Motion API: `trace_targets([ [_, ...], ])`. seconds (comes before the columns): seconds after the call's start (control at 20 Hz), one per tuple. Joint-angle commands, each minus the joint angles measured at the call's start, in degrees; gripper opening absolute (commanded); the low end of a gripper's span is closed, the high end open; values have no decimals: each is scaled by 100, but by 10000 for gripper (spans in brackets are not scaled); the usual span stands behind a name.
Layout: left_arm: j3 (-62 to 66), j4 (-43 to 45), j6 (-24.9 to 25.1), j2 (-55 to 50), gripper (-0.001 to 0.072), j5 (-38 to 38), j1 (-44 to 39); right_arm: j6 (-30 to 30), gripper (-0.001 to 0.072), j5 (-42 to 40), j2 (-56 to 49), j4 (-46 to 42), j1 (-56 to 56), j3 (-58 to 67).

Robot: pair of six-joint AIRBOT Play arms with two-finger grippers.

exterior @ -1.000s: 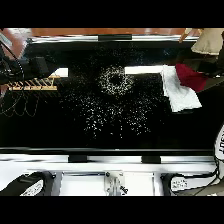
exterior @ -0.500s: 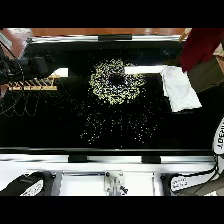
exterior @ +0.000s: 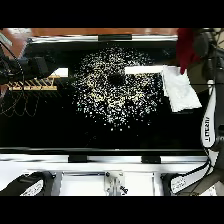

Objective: Fold the shirts.

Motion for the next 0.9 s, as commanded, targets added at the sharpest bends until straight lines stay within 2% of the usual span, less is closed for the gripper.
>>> trace_targets([
  [0.0, -2, 2, 2, 4, 31, -2, 2, 483, 95, -1965, 310, 970, 780, 2],
  [0.2, 2, 4, 103, 20, 31, -4, 35, -562, 96, -4345, 984, 1974, 1248, 20],
  [0.35, 85, 4, 376, 111, 31, -2, 293, -804, 96, -6190, 1513, 1906, 1250, 20],
  [0.45, 238, 4, 413, 195, 31, 2, 581, -970, 96, -6944, 1727, 1705, 1143, 20],
  [0.65, 501, 2, 411, 278, 31, 15, 1067, -1054, 96, -7283, 1740, 1493, 859, 17],
  [0.7, 529, 4, 413, 280, 31, 17, 1134, -1040, 96, -7154, 1742, 1451, 793, 20],
  [0.85, 525, 4, 413, 282, 31, 11, 1198, -448, 96, -6181, 1746, 1488, 579, 20],
])
